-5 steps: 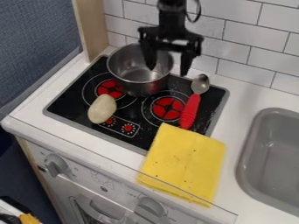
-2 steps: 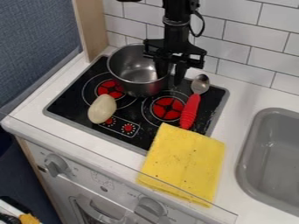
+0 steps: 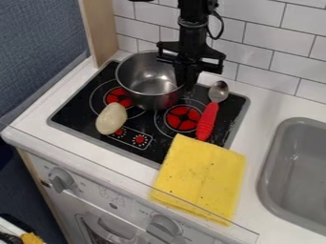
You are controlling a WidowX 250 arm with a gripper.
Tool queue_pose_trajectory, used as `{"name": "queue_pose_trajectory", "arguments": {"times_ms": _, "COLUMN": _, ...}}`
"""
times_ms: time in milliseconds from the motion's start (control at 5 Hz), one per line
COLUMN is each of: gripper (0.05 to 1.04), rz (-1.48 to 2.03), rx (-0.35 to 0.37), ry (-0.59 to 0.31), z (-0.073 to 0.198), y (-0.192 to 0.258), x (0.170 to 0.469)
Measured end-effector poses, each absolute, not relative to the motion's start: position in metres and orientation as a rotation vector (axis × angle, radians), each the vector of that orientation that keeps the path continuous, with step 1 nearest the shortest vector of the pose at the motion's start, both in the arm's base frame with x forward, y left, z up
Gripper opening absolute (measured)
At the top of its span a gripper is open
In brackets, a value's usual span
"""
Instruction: Move the silver pot in the bottom left of the burner
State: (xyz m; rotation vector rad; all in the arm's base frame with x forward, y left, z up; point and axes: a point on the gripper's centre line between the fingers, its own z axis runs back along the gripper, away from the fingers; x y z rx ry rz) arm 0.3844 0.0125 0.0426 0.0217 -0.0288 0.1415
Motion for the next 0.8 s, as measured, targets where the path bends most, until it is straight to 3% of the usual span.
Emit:
{"name": "queue_pose_trajectory", "arguments": {"times_ms": 200, "gripper": 0.078, "rz": 0.135, "rx": 0.022, "ry": -0.013, "z": 0.044, "y": 0.016, "x": 0.382}}
{"name": "queue_pose_trajectory", "arguments": {"times_ms": 600, "gripper": 0.067, "rz": 0.209, "rx": 0.047, "ry": -0.118, "z": 0.1, "y": 0.066, "x": 0.395}}
{"name": "queue_pose_trajectory", "arguments": {"times_ms": 800, "gripper": 0.067, "rz": 0.254, "rx": 0.048, "ry": -0.129, "z": 0.113, "y": 0.09, "x": 0.372}}
